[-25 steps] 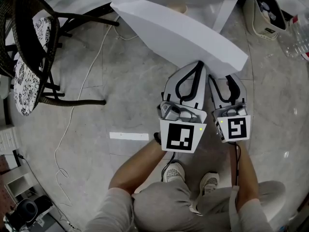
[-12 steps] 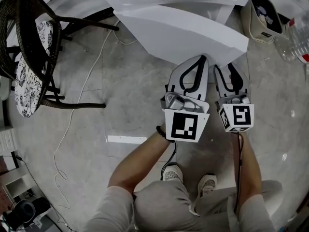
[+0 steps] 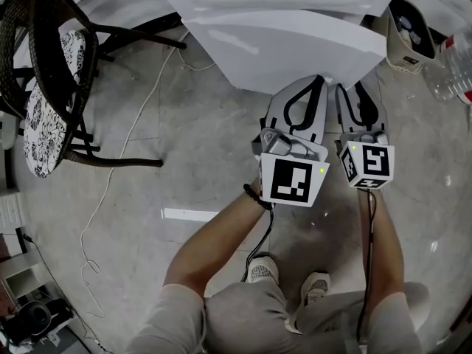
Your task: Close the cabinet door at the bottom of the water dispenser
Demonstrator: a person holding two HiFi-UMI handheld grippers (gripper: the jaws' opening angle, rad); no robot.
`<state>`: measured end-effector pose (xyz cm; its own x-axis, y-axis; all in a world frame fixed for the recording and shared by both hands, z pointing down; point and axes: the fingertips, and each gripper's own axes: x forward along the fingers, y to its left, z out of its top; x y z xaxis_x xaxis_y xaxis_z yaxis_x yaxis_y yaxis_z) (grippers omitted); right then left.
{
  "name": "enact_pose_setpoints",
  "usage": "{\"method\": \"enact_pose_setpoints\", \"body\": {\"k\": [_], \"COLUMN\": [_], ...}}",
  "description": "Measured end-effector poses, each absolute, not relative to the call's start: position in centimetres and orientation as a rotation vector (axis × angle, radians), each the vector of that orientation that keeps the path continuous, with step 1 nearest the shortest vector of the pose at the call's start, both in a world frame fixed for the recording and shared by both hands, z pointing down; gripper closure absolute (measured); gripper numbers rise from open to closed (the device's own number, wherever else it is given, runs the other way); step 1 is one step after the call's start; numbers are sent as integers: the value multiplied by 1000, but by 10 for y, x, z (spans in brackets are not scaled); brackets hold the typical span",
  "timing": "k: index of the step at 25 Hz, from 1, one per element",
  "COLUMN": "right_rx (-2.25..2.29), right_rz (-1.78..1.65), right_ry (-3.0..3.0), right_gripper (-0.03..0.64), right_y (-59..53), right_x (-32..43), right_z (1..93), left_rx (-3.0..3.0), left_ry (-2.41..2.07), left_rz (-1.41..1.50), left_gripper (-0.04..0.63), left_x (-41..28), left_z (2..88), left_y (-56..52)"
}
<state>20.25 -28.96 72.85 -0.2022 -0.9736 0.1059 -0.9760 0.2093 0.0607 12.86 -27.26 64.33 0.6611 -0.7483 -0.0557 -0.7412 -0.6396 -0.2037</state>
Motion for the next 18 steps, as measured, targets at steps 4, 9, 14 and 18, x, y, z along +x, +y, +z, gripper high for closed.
{"method": "enact_pose_setpoints", "body": {"k": [4, 9, 14, 18], "right_rx": [1927, 1969, 2016, 2034], "right_rz": [32, 22, -1, -17], "right_ry": [-2344, -2332, -2321, -2315], "right_gripper": [459, 465, 469, 471], "right_y": [-302, -314, -322, -327], "right_x": [208, 212, 215, 217], "right_z": [729, 729, 729, 728], "left_rx": [-2692, -2721, -2704, -2702], "left_ry": [1213, 1225, 1228, 1236], "left_rz": [-6, 62, 73, 65], "left_gripper": [586, 586, 586, 587], "left_x": [130, 128, 127, 124], "left_z": [644, 643, 641, 641], "left_y": [-277, -282, -284, -285]}}
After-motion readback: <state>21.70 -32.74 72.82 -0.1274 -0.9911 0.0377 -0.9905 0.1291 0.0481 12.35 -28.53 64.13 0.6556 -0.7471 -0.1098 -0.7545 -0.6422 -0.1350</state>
